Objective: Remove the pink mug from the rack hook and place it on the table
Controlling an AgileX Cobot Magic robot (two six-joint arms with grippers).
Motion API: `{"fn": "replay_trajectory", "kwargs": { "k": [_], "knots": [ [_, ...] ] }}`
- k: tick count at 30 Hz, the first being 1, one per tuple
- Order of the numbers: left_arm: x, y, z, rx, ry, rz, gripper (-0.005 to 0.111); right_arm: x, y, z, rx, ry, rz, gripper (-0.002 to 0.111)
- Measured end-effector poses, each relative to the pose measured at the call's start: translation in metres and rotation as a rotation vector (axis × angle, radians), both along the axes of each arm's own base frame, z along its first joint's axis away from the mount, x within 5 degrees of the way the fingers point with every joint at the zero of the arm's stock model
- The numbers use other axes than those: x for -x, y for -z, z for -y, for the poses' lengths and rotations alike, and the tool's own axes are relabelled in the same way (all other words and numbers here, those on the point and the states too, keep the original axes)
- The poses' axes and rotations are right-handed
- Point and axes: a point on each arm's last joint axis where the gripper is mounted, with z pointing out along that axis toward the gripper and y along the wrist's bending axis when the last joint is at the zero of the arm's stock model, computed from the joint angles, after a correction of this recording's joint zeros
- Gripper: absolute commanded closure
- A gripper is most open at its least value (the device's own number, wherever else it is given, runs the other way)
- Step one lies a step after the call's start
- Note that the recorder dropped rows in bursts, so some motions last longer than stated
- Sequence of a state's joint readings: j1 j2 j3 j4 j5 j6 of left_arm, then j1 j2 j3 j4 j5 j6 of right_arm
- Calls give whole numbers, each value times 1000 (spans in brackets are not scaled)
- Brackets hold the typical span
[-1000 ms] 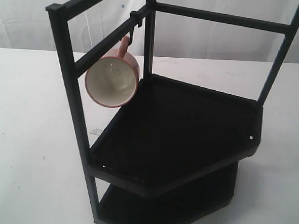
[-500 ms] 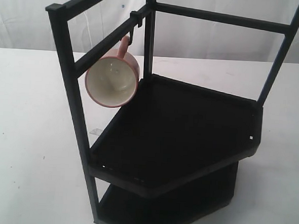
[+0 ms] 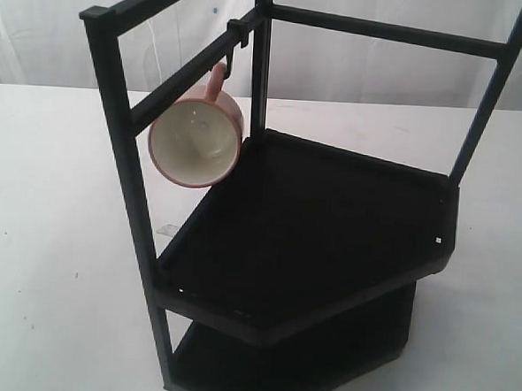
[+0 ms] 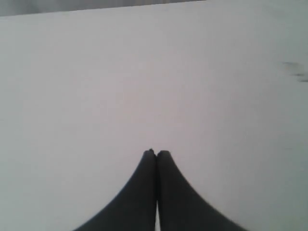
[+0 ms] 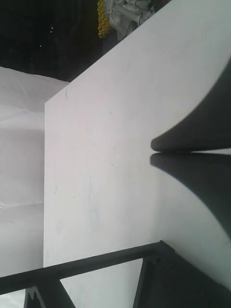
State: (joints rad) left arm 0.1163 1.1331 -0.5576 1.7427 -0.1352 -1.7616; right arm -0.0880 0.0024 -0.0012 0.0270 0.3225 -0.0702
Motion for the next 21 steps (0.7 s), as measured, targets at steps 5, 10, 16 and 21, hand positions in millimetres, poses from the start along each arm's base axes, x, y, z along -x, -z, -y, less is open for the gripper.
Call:
{"fn": "replay_trajectory", "kwargs": {
  "k": [5,10,16,21],
  "knots": [
    [2,26,-18,-108,-158,-118,107,0,0,0,0,0,0,108],
    [-29,54,-1,52,8,-229,107,0,0,0,0,0,0,108],
    [-51,58,-13,-51,-43,-253,107,0,0,0,0,0,0,108],
    [-50,69,-35,-272,-177,-340,107,0,0,0,0,0,0,108]
  ]
}}
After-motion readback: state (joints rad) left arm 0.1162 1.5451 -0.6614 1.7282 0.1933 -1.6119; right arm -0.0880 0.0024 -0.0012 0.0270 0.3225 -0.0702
